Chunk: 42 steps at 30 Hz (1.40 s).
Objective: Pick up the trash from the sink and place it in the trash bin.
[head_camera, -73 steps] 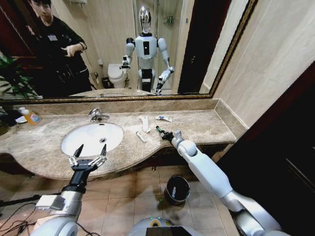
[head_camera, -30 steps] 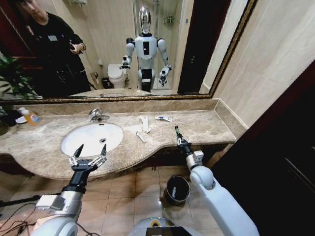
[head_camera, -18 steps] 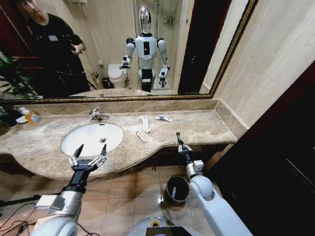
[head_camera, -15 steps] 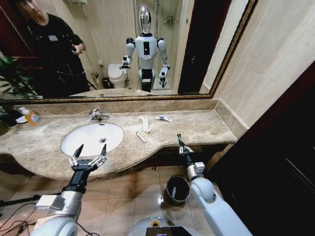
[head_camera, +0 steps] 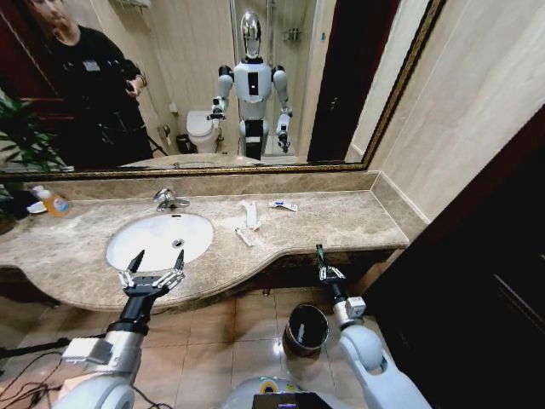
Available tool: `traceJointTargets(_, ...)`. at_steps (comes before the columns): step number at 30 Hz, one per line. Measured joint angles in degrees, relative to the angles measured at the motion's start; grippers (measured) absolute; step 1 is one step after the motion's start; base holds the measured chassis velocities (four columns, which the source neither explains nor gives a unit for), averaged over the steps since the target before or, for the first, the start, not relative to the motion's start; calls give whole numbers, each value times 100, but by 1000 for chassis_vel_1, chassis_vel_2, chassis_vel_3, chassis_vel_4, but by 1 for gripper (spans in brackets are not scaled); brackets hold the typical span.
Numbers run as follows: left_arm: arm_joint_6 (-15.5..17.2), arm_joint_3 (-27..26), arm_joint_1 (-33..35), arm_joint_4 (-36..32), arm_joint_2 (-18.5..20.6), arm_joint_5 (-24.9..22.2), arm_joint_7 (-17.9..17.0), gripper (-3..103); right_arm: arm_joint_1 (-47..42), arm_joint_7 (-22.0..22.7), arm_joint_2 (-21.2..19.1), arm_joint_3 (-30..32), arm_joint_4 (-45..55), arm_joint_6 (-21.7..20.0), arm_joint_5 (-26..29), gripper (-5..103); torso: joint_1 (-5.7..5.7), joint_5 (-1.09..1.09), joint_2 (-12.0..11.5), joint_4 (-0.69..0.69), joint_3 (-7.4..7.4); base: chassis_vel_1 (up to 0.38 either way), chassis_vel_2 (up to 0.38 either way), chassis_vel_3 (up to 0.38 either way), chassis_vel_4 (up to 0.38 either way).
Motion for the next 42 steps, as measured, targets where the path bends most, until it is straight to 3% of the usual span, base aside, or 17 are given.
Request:
traceJointTargets(14, 0, 0, 0, 0, 0, 0, 0, 100, -87, -137, 113, 0, -766, 271, -12, 4, 0, 1, 0, 0, 0, 0, 0, 0, 0)
traceJointTargets(23, 0, 0, 0, 0, 0, 0, 0, 100, -1, -208, 12, -22, -1196, 304, 396, 4, 0, 1, 0, 0, 0, 0, 0, 0, 0)
traceJointTargets(32, 0, 0, 0, 0, 0, 0, 0, 100, 156, -738, -9, 122, -2132, 385, 474, 4, 0, 1, 0, 1, 0, 0, 0, 0, 0)
traceJointTargets(42, 0, 0, 0, 0, 0, 0, 0, 100, 389, -910, -53, 97, -3112, 694, 382, 4, 0, 1, 0, 0, 0, 0, 0, 0, 0)
